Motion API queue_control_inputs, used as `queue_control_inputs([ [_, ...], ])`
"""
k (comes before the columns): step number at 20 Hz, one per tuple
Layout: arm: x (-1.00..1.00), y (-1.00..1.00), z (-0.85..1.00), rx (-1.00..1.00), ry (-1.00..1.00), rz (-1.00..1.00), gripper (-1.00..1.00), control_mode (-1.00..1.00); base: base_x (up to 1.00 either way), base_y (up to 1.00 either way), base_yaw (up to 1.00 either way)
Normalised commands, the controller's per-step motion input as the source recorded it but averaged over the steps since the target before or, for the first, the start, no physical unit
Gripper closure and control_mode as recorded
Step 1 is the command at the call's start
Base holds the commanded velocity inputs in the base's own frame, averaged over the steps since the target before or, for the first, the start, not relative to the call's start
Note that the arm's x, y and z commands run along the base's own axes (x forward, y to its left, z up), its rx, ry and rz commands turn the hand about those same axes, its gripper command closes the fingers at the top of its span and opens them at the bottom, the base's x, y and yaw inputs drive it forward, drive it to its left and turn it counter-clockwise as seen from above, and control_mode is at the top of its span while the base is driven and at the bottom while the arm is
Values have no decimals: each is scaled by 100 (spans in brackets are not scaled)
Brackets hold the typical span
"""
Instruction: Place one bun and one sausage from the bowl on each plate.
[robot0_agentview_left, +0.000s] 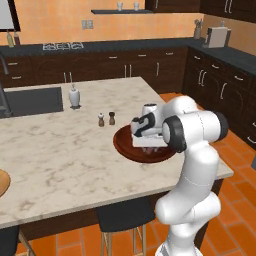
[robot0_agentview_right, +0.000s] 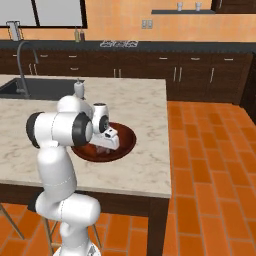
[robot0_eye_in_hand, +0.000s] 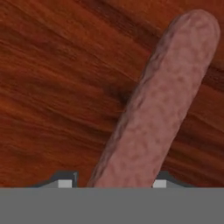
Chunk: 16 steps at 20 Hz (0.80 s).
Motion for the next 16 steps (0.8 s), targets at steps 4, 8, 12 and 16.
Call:
queue_control_inputs([
  [4,-31,10,55,0,-12,2,100,-100,0,0,0],
  [8,-81,0,100,0,-26,8,100,-100,0,0,0],
  [12,-100,0,87,1,-42,19,100,-100,0,0,0],
  [16,-100,0,89,1,-30,28,100,-100,0,0,0],
])
